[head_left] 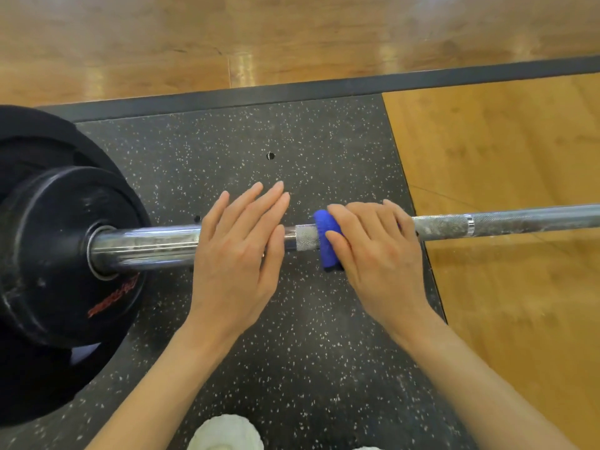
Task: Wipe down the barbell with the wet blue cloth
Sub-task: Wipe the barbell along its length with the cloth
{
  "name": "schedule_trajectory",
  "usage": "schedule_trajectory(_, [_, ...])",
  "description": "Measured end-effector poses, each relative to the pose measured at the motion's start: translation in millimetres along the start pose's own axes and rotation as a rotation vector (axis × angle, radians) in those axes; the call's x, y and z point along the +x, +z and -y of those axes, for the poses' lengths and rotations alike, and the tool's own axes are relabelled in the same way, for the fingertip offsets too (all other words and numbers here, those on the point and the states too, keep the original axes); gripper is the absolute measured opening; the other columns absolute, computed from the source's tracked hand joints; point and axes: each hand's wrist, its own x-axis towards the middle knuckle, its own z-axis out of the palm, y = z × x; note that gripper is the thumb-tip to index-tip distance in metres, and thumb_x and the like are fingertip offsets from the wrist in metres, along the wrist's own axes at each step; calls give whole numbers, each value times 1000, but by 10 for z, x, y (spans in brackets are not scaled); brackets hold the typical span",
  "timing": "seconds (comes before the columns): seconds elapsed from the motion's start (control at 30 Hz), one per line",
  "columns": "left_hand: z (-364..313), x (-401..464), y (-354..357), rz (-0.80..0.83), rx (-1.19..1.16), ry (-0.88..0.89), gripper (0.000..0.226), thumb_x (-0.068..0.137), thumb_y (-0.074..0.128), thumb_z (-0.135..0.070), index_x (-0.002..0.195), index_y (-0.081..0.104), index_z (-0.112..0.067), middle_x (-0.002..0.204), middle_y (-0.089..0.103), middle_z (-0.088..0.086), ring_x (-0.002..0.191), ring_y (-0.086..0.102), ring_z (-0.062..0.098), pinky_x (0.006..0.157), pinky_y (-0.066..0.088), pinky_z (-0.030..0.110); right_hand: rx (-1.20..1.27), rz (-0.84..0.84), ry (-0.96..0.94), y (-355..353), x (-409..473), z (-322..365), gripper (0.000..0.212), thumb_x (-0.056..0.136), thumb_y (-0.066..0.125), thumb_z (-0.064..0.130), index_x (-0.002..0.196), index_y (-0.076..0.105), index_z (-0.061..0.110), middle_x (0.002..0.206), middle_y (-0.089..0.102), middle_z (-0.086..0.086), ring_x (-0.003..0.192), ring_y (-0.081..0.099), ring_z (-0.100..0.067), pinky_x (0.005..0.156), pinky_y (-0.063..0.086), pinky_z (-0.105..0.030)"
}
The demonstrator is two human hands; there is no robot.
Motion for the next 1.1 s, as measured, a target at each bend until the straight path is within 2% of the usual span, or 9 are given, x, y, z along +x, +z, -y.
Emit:
schedule_trajectory(0.13, [57, 11, 44, -53, 50, 1, 40, 107, 38, -20, 139, 60, -9, 147, 56, 1, 138, 50, 22, 120, 28, 39, -57, -26, 179, 89, 28, 240, 38, 109, 34, 31, 114, 68, 14, 108, 65, -1, 101, 55, -29, 99, 38, -47])
schedule_trajectory(0.3, [126, 62, 124, -123, 74, 48, 40, 108, 36, -21, 133, 66, -12, 140, 62, -1, 131, 57, 19, 116, 34, 40, -25, -36, -62, 88, 70, 65, 40, 111, 36, 32, 119, 69, 10, 107, 66, -4, 97, 61, -29, 93, 42, -42])
schedule_trajectory(0.43, [140, 163, 137, -119, 81, 36, 41, 108, 35, -22, 130, 69, -14, 136, 65, -2, 125, 62, 18, 115, 35, 39, -51, -67, 147, 134, 58, 116, 42, 111, 33, 33, 119, 69, 12, 112, 66, -4, 105, 56, -30, 100, 38, -47])
schedule_trajectory(0.6, [206, 312, 135, -73, 64, 1, 39, 106, 38, -21, 123, 72, -16, 129, 69, -5, 114, 67, 17, 112, 38, 38, -7, -48, -64, 231, 172, 79, 43, 111, 32, 32, 128, 65, 11, 121, 66, -6, 113, 57, -28, 107, 38, -45])
schedule_trajectory(0.7, [244, 448, 125, -34, 43, -33, 40, 105, 37, -23, 117, 75, -18, 123, 71, -8, 108, 66, 12, 108, 39, 35, -42, -93, 8, 218, 110, -162, 41, 111, 33, 32, 133, 62, 11, 128, 64, -8, 124, 51, -29, 111, 35, -47])
schedule_trajectory(0.83, [280, 624, 126, 10, 35, -73, 40, 105, 37, -25, 111, 76, -20, 117, 73, -10, 103, 58, 6, 94, 40, 28, -29, -128, 18, 447, 310, 159, 37, 109, 43, 30, 131, 65, 12, 128, 65, -6, 124, 53, -28, 114, 34, -48])
schedule_trajectory(0.93, [350, 768, 114, 87, 10, -117, 45, 104, 32, -30, 110, 76, -25, 117, 73, -15, 98, 65, 13, 79, 38, 26, -33, -119, -125, 403, 362, -222, 39, 111, 38, 32, 136, 61, 12, 130, 65, -8, 125, 51, -28, 113, 33, -43])
schedule_trajectory(1.0, [378, 845, 118, 92, 0, -122, 44, 105, 33, -30, 110, 77, -27, 116, 73, -17, 96, 68, 15, 75, 37, 26, -39, -149, -56, 353, 324, -419, 40, 112, 34, 33, 136, 59, 12, 131, 64, -10, 125, 49, -29, 112, 33, -43])
schedule_trajectory(1.1, [400, 956, 188, 3, -17, -82, 40, 106, 37, -26, 113, 76, -24, 117, 74, -11, 106, 68, 15, 95, 42, 33, 13, -166, 83, 456, 477, -170, 41, 111, 36, 31, 131, 65, 11, 127, 65, -8, 122, 49, -29, 109, 37, -49])
